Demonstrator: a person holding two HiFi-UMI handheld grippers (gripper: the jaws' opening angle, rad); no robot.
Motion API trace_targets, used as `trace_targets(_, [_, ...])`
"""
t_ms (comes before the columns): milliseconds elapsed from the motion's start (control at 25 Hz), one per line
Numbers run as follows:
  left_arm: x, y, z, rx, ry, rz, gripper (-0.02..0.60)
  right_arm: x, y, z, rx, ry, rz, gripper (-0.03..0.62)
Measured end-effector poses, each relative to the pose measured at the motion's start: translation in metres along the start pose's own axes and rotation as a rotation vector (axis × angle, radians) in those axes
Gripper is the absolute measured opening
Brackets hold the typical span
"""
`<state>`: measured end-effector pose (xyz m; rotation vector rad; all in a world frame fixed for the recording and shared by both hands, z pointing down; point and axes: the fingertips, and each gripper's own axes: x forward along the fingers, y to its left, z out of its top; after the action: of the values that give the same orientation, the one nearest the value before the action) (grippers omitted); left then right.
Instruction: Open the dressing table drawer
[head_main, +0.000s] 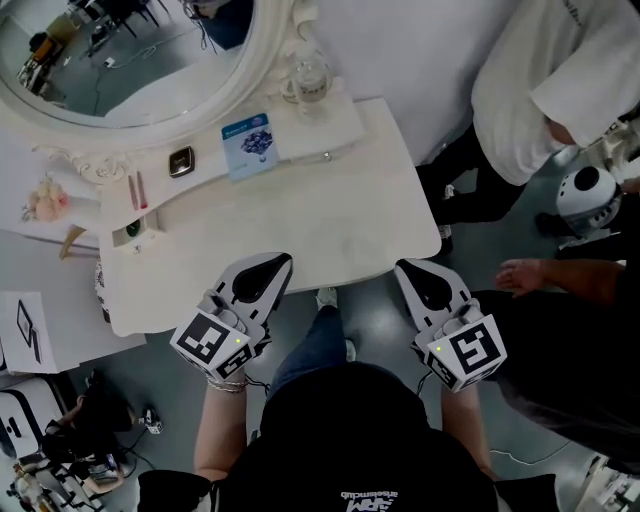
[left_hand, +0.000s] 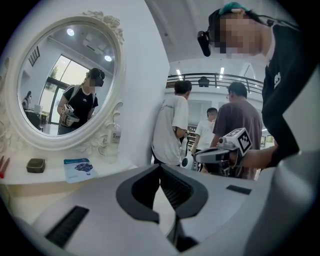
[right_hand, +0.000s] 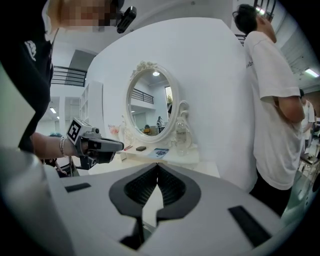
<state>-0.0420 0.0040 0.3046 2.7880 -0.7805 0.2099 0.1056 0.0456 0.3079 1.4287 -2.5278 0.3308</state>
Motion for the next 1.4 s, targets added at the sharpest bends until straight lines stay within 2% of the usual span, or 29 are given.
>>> trace_targets(560, [0.035,0.048,0.019,0.001,0.02,-0.029,0.018,0.048,-0.032,0.02,0.012,0.01,-0.017,0.018])
trace_targets(1400, [0.05,0.105,0.027,0.015,0.019,-0.041,0.018,0.101,-0.04,0.035,0.005,0.023,-0.018,0.017])
